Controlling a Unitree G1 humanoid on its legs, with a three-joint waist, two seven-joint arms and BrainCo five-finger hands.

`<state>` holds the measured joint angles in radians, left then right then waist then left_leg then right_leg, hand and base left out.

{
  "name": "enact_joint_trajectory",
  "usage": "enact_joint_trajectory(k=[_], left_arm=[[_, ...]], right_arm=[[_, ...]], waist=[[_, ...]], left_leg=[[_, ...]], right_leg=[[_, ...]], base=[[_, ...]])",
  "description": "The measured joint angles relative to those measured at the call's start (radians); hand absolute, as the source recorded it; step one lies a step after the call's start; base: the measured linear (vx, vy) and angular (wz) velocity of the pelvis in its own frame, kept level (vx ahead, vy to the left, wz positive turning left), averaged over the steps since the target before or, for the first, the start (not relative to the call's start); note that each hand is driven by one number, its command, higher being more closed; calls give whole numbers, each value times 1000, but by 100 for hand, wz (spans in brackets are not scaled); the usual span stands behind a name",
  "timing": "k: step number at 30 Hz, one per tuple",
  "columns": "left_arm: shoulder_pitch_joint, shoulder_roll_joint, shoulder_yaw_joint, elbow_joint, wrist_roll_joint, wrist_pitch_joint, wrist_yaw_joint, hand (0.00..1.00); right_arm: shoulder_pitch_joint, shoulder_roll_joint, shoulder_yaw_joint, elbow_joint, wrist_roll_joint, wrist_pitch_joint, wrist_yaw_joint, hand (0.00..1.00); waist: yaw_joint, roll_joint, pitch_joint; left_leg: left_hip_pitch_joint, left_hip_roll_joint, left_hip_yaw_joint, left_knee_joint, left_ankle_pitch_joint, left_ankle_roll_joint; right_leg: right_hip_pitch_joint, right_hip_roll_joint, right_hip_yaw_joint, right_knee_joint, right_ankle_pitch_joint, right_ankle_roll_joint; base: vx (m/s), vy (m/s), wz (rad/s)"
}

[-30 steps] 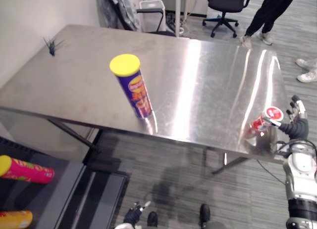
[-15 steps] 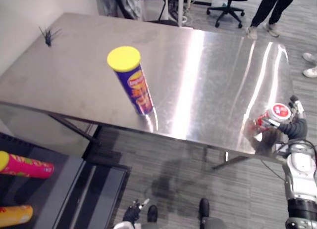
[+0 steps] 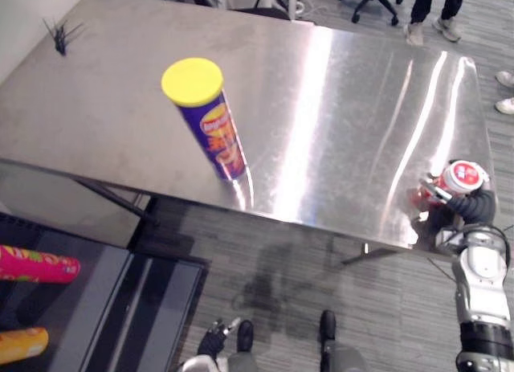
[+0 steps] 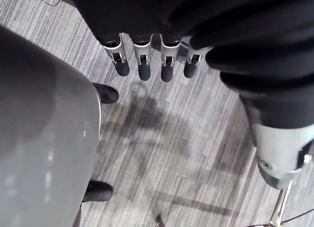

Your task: Put the gum and the chips on the shelf.

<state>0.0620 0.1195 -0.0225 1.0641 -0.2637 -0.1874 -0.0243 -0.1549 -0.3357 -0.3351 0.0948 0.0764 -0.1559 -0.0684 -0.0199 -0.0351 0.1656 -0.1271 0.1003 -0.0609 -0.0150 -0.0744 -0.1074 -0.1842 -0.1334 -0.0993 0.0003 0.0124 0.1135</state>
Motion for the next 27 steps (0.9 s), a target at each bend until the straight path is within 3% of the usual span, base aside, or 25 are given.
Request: enact_joint_trajectory(k=[10, 15, 20, 27], left_arm=[[0, -6, 24, 0, -1, 0, 9, 0], [2, -18, 73, 3, 1, 1, 11, 0], [2, -21, 111, 11, 1, 2, 8, 0], [7, -38, 170, 26, 5, 3, -2, 0]], right_arm=[[-1, 1, 1, -6, -30, 1, -9, 100], [-12, 1, 29, -151, -22, 1, -4, 100], [-63, -2, 228, -347, 57, -33, 98, 100], [-29, -3, 505, -455, 164, -45, 272, 100]], waist=[[8, -3, 2], [15, -4, 5], [26, -5, 4], [48, -6, -23]], left_leg=[[3, 0, -1, 1, 2, 0], [46, 3, -1, -4, 2, 0], [102, 9, -6, -14, 1, 0], [138, 8, -19, -16, 2, 1]], right_leg=[[3, -1, 0, 2, 2, -3], [45, 2, 0, -1, 2, -3], [102, 6, -3, -8, 2, -3], [153, 6, -19, -24, 2, -3]], base=[[0, 0, 0], [0, 0, 0], [-24, -9, 3], [-13, -6, 7]])
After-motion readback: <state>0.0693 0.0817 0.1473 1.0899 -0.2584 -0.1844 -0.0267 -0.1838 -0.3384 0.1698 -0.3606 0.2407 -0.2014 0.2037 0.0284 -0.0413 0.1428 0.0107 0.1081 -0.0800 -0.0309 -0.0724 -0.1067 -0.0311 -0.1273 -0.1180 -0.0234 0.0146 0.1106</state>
